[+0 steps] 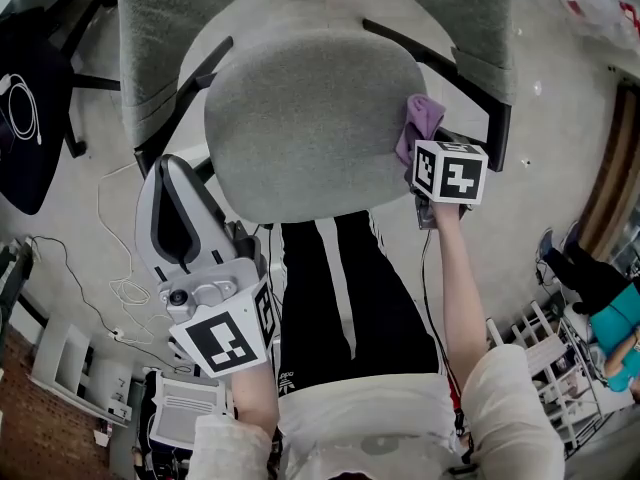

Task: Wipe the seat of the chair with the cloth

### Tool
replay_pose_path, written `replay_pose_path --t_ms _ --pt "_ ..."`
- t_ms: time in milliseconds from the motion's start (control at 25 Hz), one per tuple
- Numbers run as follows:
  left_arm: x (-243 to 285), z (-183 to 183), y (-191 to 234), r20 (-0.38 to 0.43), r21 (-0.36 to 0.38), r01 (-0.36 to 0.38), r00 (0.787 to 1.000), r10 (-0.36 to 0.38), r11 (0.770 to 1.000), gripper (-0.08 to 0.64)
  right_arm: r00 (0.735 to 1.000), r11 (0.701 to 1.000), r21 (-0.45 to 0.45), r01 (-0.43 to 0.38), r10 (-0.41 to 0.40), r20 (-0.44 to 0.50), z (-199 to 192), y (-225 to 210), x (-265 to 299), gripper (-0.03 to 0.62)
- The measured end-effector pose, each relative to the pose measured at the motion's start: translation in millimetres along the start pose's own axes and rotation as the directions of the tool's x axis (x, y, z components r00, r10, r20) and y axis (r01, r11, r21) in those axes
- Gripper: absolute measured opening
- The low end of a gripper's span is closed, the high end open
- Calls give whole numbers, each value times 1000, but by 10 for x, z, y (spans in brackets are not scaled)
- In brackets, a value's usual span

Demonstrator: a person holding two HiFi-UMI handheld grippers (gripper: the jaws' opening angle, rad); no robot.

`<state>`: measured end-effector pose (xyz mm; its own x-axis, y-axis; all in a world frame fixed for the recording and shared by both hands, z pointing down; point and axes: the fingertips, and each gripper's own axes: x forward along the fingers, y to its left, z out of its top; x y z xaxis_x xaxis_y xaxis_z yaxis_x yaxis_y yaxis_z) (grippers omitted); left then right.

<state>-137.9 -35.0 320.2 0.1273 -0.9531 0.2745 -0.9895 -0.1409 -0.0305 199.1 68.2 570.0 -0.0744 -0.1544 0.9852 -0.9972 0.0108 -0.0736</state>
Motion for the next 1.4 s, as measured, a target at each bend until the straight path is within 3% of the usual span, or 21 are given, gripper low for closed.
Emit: replay_pose_path --t_ms 400,640,760,840,920,1040,1160,1200,1280,1400 --pt "23 -28 18 -5 -3 -6 1000 6 1000 12 983 993 -45 -109 115 141 282 429 -476 86" --pt "49 1 -4 1 -5 -5 1000 5 1000 12 955 977 -56 -205 212 206 458 803 -658 86" --pt "48 3 -11 5 -5 -6 1000 6 1000 12 933 954 -90 -285 298 204 462 1093 -657 86" --pt "40 -12 -11 2 -5 -11 1000 11 1000 12 904 917 -144 -373 394 164 362 1446 -603 86" --pt "38 -29 -9 -1 -9 -16 1000 16 1000 12 859 857 -193 -479 502 100 187 1901 -557 86" --pt "33 -29 32 0 -10 -27 1000 27 1000 12 759 738 -230 -634 650 -5 -161 2631 -439 86" --pt "-36 -15 191 -3 11 -73 997 73 997 12 651 630 -182 -755 754 -89 -526 3251 -279 86" --pt "-65 -11 257 -5 18 -91 996 91 996 12 625 608 -157 -778 773 -106 -616 3404 -242 86" --pt "-122 -14 388 -8 32 -121 993 121 992 12 599 585 -134 -800 790 -128 -744 3639 -189 86" --pt "-195 -43 552 -14 45 -158 987 158 986 12 601 580 -161 -798 783 -158 -865 3838 -114 86"
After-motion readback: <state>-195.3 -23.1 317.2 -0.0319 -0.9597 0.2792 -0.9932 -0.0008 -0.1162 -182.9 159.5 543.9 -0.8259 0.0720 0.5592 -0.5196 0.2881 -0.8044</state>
